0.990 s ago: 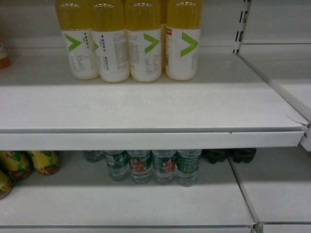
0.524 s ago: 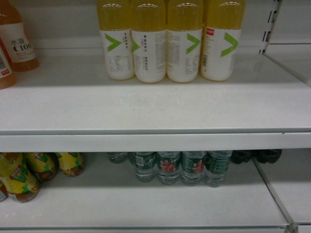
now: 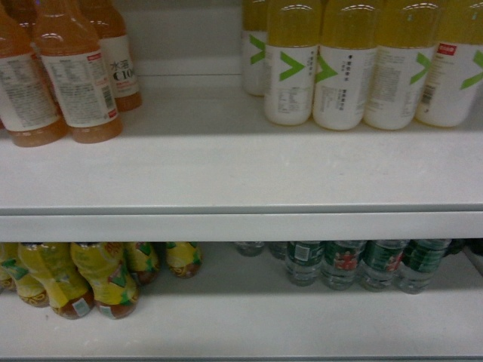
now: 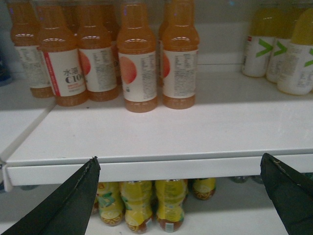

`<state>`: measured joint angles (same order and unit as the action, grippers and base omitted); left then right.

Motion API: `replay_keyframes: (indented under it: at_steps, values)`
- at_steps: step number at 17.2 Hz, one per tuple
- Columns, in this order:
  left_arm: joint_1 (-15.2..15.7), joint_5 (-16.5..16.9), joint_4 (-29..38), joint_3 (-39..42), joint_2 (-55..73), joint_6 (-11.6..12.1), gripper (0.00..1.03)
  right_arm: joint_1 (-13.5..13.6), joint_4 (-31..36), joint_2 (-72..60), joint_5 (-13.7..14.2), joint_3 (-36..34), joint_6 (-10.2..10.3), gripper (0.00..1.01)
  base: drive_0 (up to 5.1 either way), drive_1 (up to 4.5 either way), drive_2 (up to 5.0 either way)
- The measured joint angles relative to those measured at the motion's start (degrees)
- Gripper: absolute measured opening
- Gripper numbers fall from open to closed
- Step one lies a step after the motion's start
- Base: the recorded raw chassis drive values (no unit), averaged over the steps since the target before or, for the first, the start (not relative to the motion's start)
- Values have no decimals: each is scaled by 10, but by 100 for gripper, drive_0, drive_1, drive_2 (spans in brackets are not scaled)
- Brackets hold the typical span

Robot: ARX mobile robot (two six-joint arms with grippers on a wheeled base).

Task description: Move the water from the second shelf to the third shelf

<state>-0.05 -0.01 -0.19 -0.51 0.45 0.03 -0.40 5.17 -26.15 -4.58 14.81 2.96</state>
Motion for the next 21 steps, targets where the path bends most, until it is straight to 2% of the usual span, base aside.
replay_keyframes:
  at_steps: [21]
  values:
    - [0,0,0,0,0,0,98,0,2,0,-1,0,0,40,-500,246,246]
